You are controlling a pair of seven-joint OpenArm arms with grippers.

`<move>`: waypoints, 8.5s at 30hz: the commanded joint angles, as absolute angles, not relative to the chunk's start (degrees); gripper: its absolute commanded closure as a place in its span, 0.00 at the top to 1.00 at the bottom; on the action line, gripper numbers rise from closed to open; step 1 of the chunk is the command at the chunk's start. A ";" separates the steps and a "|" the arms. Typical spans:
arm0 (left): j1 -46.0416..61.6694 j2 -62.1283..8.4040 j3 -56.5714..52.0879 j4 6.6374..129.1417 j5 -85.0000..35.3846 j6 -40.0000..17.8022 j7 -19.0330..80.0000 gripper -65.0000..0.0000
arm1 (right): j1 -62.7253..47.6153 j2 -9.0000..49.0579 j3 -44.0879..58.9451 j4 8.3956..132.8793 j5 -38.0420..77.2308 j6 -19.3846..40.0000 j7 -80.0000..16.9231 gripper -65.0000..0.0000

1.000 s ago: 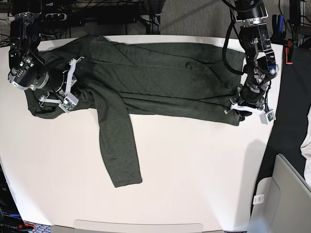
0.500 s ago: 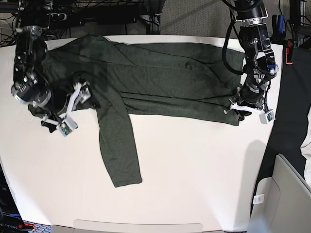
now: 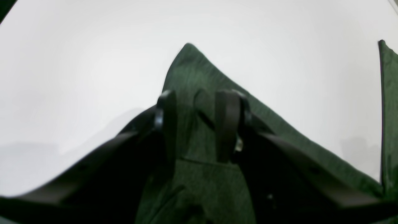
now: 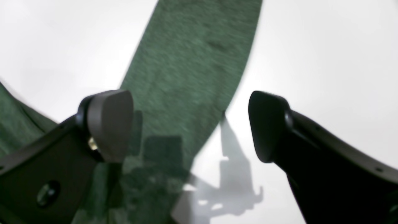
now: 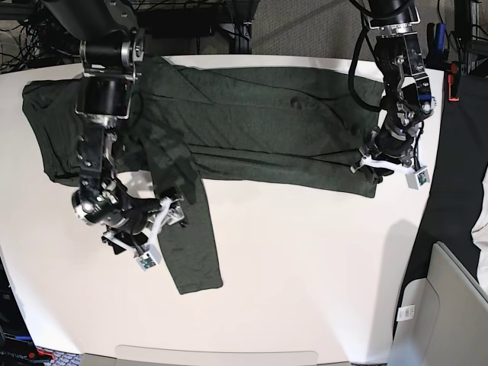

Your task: Fold the T-shirt properly

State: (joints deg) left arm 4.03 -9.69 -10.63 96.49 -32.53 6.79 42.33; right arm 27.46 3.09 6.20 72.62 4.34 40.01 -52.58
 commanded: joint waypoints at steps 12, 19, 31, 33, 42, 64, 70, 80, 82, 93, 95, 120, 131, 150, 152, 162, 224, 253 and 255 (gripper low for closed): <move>3.82 -10.24 -11.03 97.71 -32.84 6.37 41.36 0.32 | 35.47 3.38 6.37 58.07 4.00 36.97 -40.66 0.88; 3.74 -10.24 -10.95 97.71 -32.84 6.37 41.54 0.32 | 36.88 3.38 6.20 49.01 3.82 31.25 -33.54 0.88; 3.56 -10.24 -10.77 97.71 -32.92 6.37 41.71 0.32 | 37.32 2.15 -2.68 41.89 4.00 30.02 -35.21 0.75; 3.56 -10.24 -10.77 97.71 -32.92 6.37 41.71 0.32 | 37.32 0.92 -3.56 42.15 4.00 31.60 -36.35 0.61; 3.74 -10.33 -11.03 97.71 -32.92 6.37 41.45 0.32 | 36.26 1.10 -3.30 48.22 8.66 32.48 -41.27 0.03; 3.74 -10.33 -11.21 97.71 -32.75 6.55 41.36 0.32 | 28.88 -2.42 -6.55 72.40 45.14 40.00 -60.53 0.02; 3.74 -10.59 -12.18 97.80 -32.75 6.64 41.36 0.32 | 30.81 -6.11 -16.57 75.21 45.14 40.00 -60.62 0.02; 3.65 -10.59 -19.21 98.51 -32.66 6.64 41.89 0.32 | 30.90 -8.04 -24.13 74.77 44.97 40.00 -60.97 0.03; 3.65 -10.59 -19.21 98.51 -32.66 6.64 41.89 0.32 | 30.90 -7.78 -24.92 74.51 44.26 40.00 -60.88 0.04; 3.74 -10.42 -18.86 98.42 -32.66 6.64 41.89 0.32 | 29.67 -3.74 -21.49 76.97 37.58 40.00 -60.79 0.54; 3.74 -10.42 -18.77 98.33 -32.66 6.64 41.89 0.32 | 29.49 -3.21 -20.70 77.85 37.58 40.00 -60.79 0.54; 5.58 -10.42 -18.59 96.84 -32.92 6.37 55.25 0.46 | 23.96 7.52 -13.67 83.74 37.23 40.00 -60.97 0.54; 3.65 -10.68 -18.59 94.90 -32.92 6.20 57.36 0.48 | 20.44 10.77 -13.85 88.04 37.41 40.00 -61.05 0.54; 2.07 -10.33 -18.59 90.33 -33.01 -2.68 61.76 0.48 | 17.89 13.32 -13.67 90.59 37.49 40.00 -63.08 0.54; 2.07 -10.33 -18.59 90.59 -33.01 -5.93 64.31 0.48 | 17.89 13.32 -13.67 90.59 37.49 40.00 -63.08 0.54; 5.23 -10.42 -18.51 93.32 -33.10 -8.66 66.24 0.48 | 17.89 13.32 -13.67 90.68 37.49 40.00 -63.08 0.54; 4.18 -13.41 -10.51 101.67 -31.96 16.22 65.01 0.41 | 10.15 22.55 6.11 95.52 37.49 40.00 -63.08 0.54; -10.77 -13.14 -10.07 87.08 -31.96 10.68 58.51 0.53 | 8.13 28.00 23.08 95.43 37.23 40.00 -63.08 0.54; -11.12 -13.14 -10.07 85.67 -32.04 10.68 56.57 0.53 | 7.78 28.79 23.25 95.43 37.23 40.00 -63.08 0.54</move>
